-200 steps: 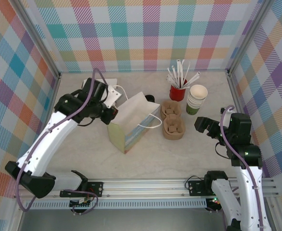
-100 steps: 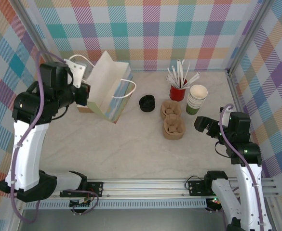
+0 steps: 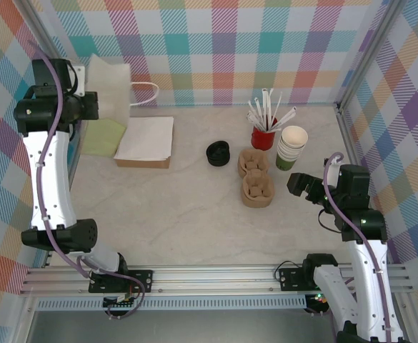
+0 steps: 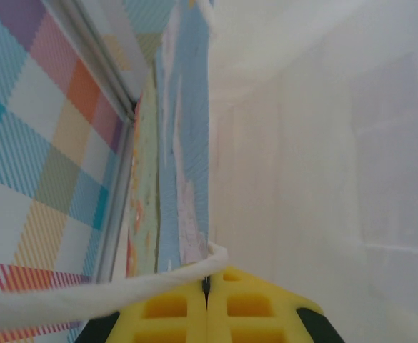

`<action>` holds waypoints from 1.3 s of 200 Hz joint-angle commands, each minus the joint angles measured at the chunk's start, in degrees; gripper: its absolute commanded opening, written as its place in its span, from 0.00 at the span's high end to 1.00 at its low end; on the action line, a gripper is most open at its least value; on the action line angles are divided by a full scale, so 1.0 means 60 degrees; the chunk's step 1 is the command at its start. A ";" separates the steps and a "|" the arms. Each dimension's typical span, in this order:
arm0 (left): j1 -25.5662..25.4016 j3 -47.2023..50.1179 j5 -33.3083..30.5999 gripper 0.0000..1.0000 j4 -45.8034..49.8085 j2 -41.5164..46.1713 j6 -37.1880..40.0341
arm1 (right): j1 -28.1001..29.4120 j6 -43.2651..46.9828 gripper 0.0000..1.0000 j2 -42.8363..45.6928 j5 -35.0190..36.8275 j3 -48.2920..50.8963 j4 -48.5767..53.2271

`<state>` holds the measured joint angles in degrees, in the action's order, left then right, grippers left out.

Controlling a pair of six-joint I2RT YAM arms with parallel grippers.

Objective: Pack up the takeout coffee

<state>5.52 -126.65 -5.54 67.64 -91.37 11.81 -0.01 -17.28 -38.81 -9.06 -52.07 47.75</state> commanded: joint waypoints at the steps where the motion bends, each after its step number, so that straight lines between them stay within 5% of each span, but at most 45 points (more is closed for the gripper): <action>1: 0.0524 -0.0425 -0.0170 1.00 -0.1064 -0.0290 0.0198 | 0.0031 0.0092 0.00 -0.0034 -0.0028 0.0081 0.0084; 99: 0.1495 -0.0396 -0.0227 1.00 -0.1957 -0.1999 0.1060 | 0.0023 -0.0086 0.00 -0.0356 -0.0086 -0.0080 0.0176; 226: 0.2402 0.1040 0.2010 1.00 -0.2601 -0.2764 0.0241 | 0.0031 -0.0241 0.00 -0.0651 -0.0112 -0.0112 0.0216; 237: 0.2507 0.0998 0.2157 0.93 -0.2615 -0.2816 0.0072 | 0.0031 -0.0246 0.00 -0.0665 -0.0131 -0.0082 0.0195; 250: 0.2634 0.0974 0.2167 0.69 -0.2615 -0.2847 -0.0164 | 0.0031 -0.0262 0.00 -0.0672 -0.0131 -0.0057 0.0181; 260: 0.2767 0.0935 0.1999 0.61 -0.2568 -0.2861 -0.0354 | 0.0031 -0.0270 0.00 -0.0695 -0.0131 -0.0053 0.0193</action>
<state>19.86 -120.55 5.52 53.49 -108.55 12.78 -0.01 -18.26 -42.72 -9.08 -52.07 48.16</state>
